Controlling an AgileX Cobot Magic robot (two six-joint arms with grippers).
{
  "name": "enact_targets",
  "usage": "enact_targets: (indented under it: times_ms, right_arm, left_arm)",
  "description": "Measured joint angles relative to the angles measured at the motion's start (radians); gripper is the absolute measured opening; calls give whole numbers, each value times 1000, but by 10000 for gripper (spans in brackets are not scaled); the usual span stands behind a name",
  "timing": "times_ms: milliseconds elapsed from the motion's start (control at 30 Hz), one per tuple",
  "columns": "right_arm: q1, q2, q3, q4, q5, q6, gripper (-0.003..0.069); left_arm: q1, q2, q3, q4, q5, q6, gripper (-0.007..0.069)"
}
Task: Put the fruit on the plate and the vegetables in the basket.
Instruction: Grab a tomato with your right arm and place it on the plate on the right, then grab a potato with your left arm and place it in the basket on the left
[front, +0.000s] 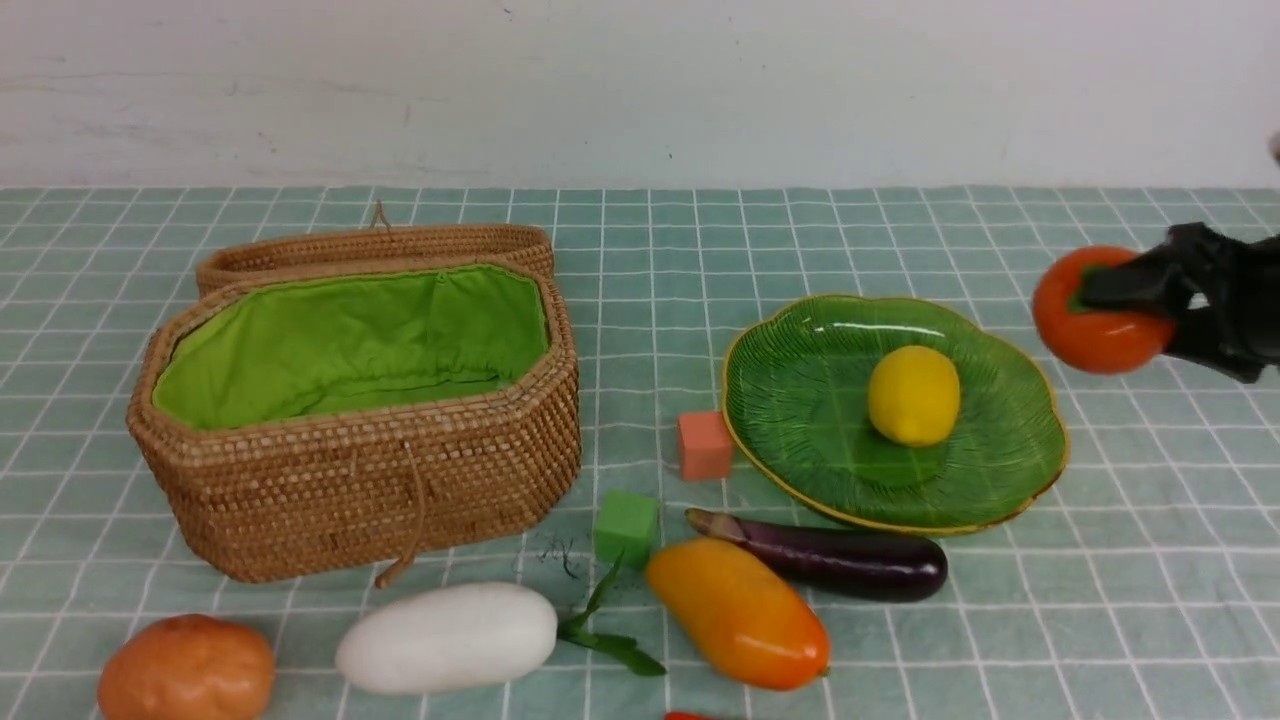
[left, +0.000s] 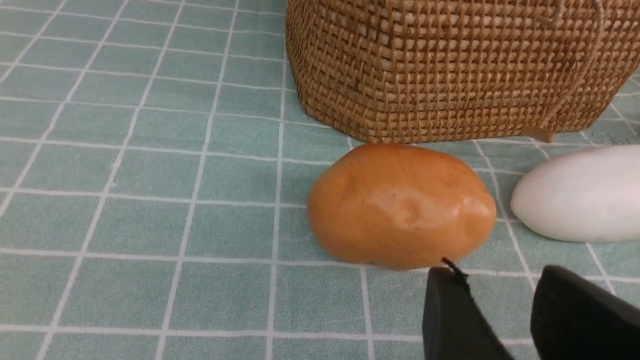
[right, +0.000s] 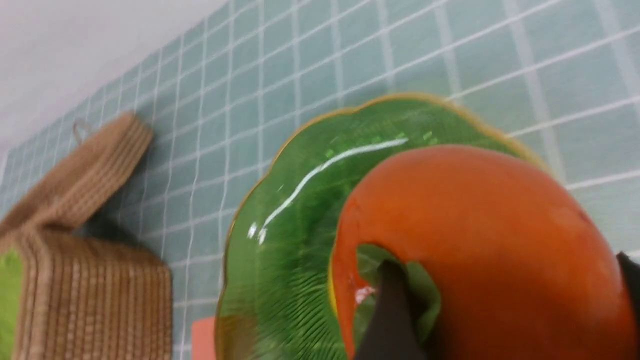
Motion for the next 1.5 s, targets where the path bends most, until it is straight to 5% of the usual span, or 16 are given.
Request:
enact_targets:
  times_ms: [367,567,667,1033,1267,1500]
  right_arm:
    - [178,111,1,-1,-130,-26,499]
    - [183,108,1,-9,-70,-26,670]
    - [183,96,1,-24,-52,-26,674]
    - [178,-72,1,-208,52,9,537]
    - [164,-274,1,-512,142,236,382]
    - [186,-473,9,-587,188,312,221]
  left_arm:
    - [0,0,0,0,0,0,239]
    - [0,0,0,0,0,0,239]
    - [0,0,0,0,0,0,239]
    - [0,0,0,0,0,0,239]
    - [0,0,0,0,0,0,239]
    - [0,0,0,0,0,0,239]
